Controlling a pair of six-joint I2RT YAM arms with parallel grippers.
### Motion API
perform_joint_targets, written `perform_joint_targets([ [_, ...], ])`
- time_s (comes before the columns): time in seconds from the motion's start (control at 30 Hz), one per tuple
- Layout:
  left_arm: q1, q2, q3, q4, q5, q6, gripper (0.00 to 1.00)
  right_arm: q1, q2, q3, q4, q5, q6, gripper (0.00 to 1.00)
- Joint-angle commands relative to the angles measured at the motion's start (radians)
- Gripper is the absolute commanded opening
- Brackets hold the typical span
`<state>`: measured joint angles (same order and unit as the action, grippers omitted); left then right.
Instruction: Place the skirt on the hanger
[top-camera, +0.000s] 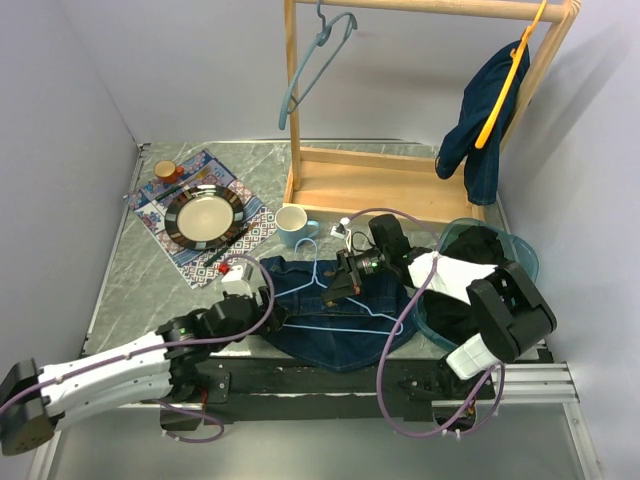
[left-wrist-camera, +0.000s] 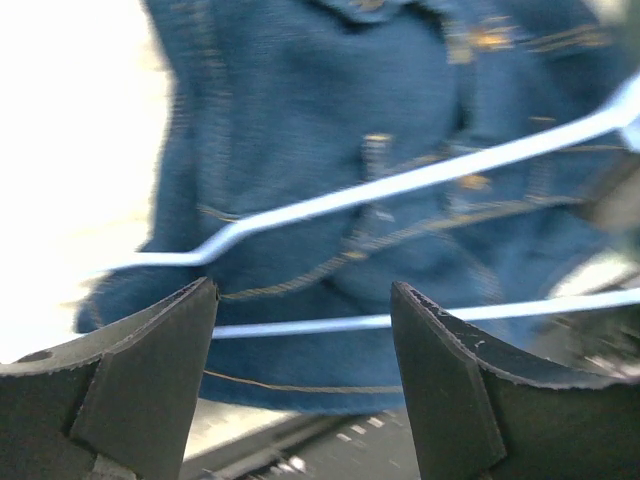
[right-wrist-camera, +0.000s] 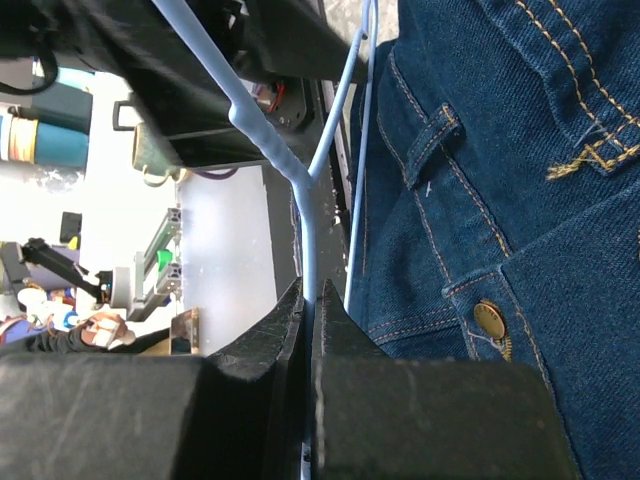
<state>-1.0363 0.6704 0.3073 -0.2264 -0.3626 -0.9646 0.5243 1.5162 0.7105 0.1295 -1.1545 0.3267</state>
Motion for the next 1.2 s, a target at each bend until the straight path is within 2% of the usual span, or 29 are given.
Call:
perform_joint_targets([
  [0.0, 0.002, 0.121, 0.049, 0.032, -0.111, 0.001, 0.75, -0.007, 0.013, 0.007, 0.035, -0.031, -0.026, 0.0],
  [0.07, 0.004, 0.178, 0.044, 0.03, -0.151, -0.009, 0.75, -0.009, 0.019, 0.012, 0.029, -0.039, -0.034, 0.0],
  [0.2, 0.002, 0.236, 0.019, 0.151, -0.136, 0.016, 0.75, -0.012, 0.03, 0.02, 0.018, -0.047, -0.044, 0.0],
  [0.33, 0.004, 0.279, 0.053, 0.18, -0.131, 0.043, 0.72, -0.017, 0.035, 0.029, -0.002, -0.05, -0.061, 0.0],
  [0.53, 0.002, 0.281, 0.076, 0.194, -0.093, 0.061, 0.43, -0.035, 0.036, 0.037, -0.021, -0.056, -0.077, 0.0],
  [0.57, 0.004, 0.273, 0.079, 0.19, -0.073, 0.064, 0.34, -0.038, 0.039, 0.04, -0.025, -0.056, -0.08, 0.0],
  [0.6, 0.002, 0.264, 0.085, 0.184, -0.065, 0.064, 0.3, -0.04, 0.038, 0.041, -0.031, -0.054, -0.087, 0.0],
  [0.63, 0.002, 0.236, 0.095, 0.167, -0.056, 0.064, 0.26, -0.04, 0.036, 0.044, -0.048, -0.057, -0.106, 0.0],
  [0.67, 0.004, 0.219, 0.102, 0.157, -0.047, 0.07, 0.16, -0.041, 0.033, 0.047, -0.054, -0.056, -0.112, 0.0],
  [0.77, 0.004, 0.147, 0.147, 0.099, -0.021, 0.075, 0.01, -0.041, 0.021, 0.058, -0.086, -0.054, -0.149, 0.0],
  [0.93, 0.004, 0.045, 0.251, 0.007, 0.024, 0.069, 0.01, -0.053, -0.007, 0.087, -0.18, -0.039, -0.251, 0.0],
  [1.17, 0.027, -0.041, 0.346, -0.07, 0.008, -0.035, 0.01, -0.063, -0.048, 0.144, -0.378, -0.001, -0.471, 0.0],
])
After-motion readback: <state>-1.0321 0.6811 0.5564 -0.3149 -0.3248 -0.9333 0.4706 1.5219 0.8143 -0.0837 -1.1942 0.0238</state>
